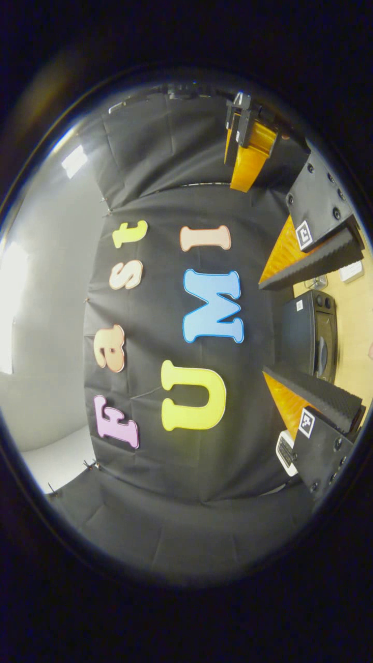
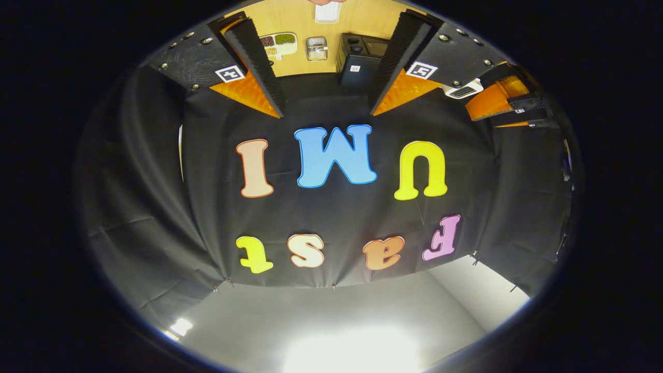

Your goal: Open the electric oven with the left hand, put the food in, and close the electric oven.

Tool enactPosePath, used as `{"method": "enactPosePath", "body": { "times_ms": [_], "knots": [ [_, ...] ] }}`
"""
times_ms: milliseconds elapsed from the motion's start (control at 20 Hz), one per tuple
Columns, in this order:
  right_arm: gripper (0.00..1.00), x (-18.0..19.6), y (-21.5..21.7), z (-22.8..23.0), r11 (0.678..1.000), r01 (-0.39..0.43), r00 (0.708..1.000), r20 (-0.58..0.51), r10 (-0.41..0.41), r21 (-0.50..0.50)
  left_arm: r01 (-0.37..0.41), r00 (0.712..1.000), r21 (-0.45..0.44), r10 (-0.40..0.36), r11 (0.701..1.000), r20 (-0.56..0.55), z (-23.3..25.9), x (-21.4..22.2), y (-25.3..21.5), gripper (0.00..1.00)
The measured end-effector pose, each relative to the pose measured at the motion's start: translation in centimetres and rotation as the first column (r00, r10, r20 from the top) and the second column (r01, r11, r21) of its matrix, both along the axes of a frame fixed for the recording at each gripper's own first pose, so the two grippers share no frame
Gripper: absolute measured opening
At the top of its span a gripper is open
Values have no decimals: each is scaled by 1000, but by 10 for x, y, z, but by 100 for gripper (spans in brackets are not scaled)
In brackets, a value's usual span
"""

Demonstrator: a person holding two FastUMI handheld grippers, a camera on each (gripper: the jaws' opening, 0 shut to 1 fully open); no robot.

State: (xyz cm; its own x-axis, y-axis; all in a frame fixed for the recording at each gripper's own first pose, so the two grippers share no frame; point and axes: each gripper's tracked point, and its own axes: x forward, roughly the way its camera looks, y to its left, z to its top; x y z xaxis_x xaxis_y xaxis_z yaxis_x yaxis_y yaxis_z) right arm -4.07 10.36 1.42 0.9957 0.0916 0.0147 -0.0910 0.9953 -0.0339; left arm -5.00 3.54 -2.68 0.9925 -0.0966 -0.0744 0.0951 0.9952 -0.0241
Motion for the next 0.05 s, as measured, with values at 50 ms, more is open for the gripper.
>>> {"method": "enactPosePath", "body": {
  "times_ms": [50],
  "knots": [
    [98, -5, 3, 0, 1000, 4, 1000, 1, -4, -8, 3, 1000, -4, -3, 1000, 2, 1, -4, 4, 98]
  ]
}}
